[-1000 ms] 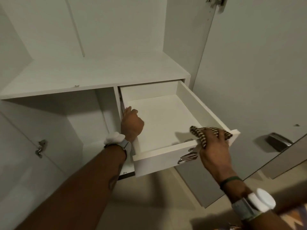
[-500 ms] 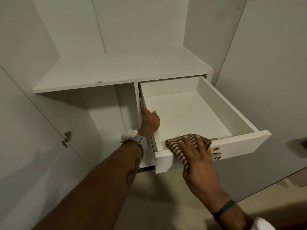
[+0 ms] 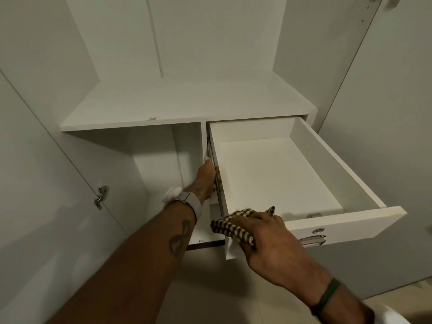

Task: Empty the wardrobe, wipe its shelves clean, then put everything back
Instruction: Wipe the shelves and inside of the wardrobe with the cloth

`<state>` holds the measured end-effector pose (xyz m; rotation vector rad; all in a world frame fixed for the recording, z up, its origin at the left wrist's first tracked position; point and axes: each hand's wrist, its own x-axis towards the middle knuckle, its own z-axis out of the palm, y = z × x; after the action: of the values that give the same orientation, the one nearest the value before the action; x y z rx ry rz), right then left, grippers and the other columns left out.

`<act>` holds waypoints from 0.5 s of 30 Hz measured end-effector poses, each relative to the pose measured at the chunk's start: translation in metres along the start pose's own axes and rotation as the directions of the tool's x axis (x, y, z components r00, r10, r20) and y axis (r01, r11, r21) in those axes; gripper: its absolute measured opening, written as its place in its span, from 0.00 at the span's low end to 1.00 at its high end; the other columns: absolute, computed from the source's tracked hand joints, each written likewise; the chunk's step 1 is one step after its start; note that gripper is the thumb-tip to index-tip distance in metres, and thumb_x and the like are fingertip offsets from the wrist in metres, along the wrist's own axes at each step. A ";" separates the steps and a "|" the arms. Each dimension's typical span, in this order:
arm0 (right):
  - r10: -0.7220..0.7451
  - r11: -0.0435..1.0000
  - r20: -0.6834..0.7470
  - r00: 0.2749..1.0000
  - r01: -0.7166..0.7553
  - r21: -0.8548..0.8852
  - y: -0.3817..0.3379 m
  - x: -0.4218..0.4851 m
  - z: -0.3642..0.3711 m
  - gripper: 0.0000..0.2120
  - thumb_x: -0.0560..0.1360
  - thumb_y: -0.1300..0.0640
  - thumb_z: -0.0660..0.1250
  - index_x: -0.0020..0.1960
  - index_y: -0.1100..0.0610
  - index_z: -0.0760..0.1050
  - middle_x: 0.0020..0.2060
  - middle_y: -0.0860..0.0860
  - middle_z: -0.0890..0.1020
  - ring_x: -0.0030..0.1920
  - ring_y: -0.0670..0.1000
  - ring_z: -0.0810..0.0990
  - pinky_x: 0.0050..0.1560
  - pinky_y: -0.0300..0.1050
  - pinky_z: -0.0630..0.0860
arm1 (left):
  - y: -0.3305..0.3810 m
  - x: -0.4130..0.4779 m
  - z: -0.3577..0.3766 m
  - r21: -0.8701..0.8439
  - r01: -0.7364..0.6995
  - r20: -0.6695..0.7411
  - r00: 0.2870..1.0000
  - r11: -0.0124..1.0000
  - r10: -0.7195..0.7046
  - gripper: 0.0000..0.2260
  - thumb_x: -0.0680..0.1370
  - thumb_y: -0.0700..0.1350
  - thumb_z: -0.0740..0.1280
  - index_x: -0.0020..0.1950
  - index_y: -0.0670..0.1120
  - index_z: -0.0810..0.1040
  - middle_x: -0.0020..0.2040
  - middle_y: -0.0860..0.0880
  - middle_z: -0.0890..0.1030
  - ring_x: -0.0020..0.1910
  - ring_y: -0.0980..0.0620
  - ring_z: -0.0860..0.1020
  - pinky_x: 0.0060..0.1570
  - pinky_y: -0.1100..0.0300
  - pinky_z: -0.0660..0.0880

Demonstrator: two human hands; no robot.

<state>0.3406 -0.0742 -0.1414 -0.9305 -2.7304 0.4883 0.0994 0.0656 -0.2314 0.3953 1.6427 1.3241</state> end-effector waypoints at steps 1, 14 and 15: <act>0.005 1.000 0.014 1.000 -0.005 -0.015 0.000 0.000 -0.004 0.24 0.78 0.49 0.59 0.73 0.36 0.65 0.66 0.35 0.76 0.64 0.43 0.71 0.66 0.44 0.66 | 0.004 0.008 -0.001 0.020 0.012 -0.001 1.000 1.000 -0.012 0.27 0.84 0.63 0.50 0.50 0.45 0.79 0.42 0.47 0.81 0.39 0.49 0.78 0.38 0.59 0.75; -0.112 0.994 0.241 0.964 0.113 0.012 0.053 0.068 -0.018 0.22 0.78 0.52 0.63 0.71 0.41 0.70 0.63 0.42 0.77 0.62 0.46 0.72 0.59 0.42 0.72 | -0.011 0.016 0.017 -0.072 0.020 0.016 1.000 0.997 -0.019 0.21 0.85 0.60 0.55 0.61 0.45 0.77 0.49 0.47 0.83 0.41 0.50 0.81 0.36 0.60 0.78; -0.115 0.993 0.228 0.967 0.112 0.026 0.064 0.081 -0.017 0.22 0.78 0.53 0.63 0.71 0.41 0.70 0.64 0.42 0.77 0.63 0.46 0.73 0.61 0.44 0.74 | -0.012 0.013 0.017 -0.022 -0.002 0.006 1.000 1.000 0.002 0.19 0.86 0.59 0.53 0.58 0.47 0.76 0.49 0.47 0.82 0.42 0.51 0.79 0.38 0.61 0.77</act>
<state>0.3181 0.0279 -0.1425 -0.7510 -2.9611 0.6264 0.1103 0.0808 -0.2470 0.3878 1.6212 1.3402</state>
